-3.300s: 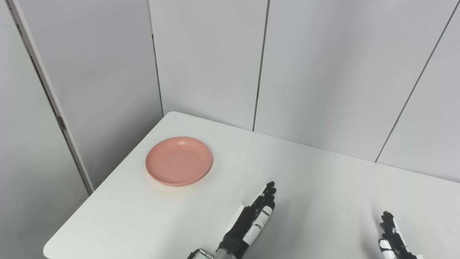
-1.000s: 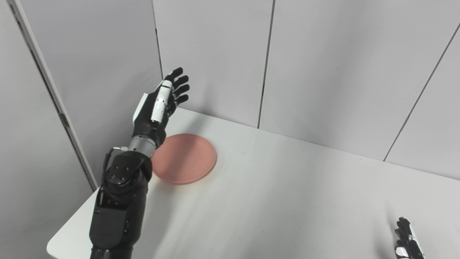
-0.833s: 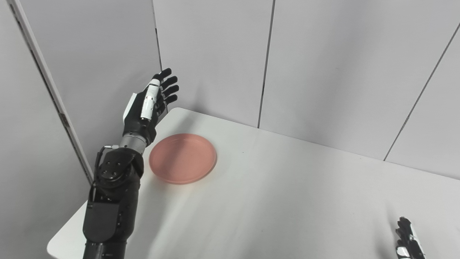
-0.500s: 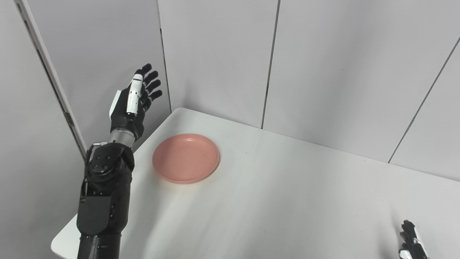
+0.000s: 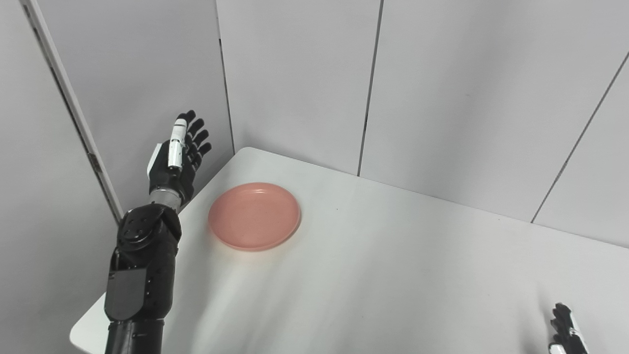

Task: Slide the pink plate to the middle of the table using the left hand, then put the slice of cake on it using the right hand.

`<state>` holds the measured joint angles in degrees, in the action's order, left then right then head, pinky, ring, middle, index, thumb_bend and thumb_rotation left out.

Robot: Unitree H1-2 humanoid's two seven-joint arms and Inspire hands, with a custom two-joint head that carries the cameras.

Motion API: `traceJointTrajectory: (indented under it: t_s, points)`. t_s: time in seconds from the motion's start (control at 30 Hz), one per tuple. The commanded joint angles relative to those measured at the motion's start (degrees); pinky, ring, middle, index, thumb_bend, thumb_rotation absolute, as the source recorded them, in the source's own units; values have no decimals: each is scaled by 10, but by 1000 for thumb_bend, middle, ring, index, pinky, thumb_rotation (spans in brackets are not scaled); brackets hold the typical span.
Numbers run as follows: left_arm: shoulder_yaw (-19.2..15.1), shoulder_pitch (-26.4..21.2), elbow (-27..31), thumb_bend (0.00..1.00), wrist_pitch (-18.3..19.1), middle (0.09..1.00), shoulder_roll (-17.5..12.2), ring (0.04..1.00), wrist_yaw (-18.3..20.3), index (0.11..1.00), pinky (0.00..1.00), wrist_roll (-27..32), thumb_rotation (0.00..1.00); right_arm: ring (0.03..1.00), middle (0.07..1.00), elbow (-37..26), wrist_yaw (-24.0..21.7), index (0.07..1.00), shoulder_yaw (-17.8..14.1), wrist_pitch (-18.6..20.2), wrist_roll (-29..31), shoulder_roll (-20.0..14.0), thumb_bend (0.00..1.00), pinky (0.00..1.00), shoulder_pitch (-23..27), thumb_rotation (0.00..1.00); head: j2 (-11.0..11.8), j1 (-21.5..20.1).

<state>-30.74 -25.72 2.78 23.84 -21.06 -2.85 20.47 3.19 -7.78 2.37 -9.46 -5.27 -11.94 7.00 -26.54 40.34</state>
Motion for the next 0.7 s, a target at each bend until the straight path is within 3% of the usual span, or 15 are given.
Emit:
traceJointTrajectory:
  t_s: [0.0,0.67]
  points:
    - [-7,-16,-2,349,-19,986,-17,979,-7,967,968,6,1000,1000,999,4,-1,999,-5,3,8,-5,411,1000,-16,1000,0,1]
    - [-11,-10,-86,297,-37,973,-7,959,-19,951,948,15,1000,1000,1000,-14,-2,1000,-7,17,10,-6,411,1000,-20,1000,-13,8]
